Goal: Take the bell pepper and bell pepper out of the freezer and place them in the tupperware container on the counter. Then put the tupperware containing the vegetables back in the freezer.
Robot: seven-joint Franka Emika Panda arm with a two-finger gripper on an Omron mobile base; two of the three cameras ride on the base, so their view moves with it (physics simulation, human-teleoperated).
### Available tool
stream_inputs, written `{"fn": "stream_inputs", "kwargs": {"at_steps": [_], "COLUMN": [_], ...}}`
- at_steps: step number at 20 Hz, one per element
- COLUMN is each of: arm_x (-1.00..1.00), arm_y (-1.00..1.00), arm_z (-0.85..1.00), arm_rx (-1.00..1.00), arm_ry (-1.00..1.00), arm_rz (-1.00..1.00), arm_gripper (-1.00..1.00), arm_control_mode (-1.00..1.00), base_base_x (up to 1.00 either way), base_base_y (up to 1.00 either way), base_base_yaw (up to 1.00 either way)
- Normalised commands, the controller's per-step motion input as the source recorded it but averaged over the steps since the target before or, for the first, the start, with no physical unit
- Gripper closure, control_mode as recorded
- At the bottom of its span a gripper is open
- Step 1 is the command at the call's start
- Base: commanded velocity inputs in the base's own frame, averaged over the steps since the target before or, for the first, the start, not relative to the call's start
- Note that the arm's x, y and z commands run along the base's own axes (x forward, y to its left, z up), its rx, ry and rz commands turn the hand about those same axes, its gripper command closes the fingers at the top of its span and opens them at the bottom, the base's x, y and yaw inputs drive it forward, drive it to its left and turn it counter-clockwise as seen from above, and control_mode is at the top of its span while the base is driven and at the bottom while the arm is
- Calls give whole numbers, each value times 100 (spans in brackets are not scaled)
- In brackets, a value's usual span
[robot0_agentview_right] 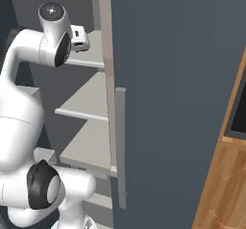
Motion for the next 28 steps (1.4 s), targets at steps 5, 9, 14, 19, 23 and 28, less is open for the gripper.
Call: {"fn": "stream_inputs", "kwargs": {"at_steps": [5, 9, 14, 19, 23, 28], "arm_x": [85, 85, 73, 60, 49, 35], "arm_y": [0, 0, 0, 0, 4, 9], "arm_z": [0, -1, -10, -15, -13, -15], "arm_rx": [-1, 0, 0, 0, 0, 0], "arm_ry": [0, 0, 4, 7, 6, 3], "arm_rz": [0, 0, -1, -2, -1, 0], "arm_gripper": [-100, -100, -100, -100, -100, -100], "arm_control_mode": [-100, -100, -100, -100, -100, -100], "base_base_x": [0, 0, 0, 0, 0, 0], "base_base_y": [0, 0, 0, 0, 0, 0], "base_base_yaw": [0, 0, 0, 0, 0, 0]}}
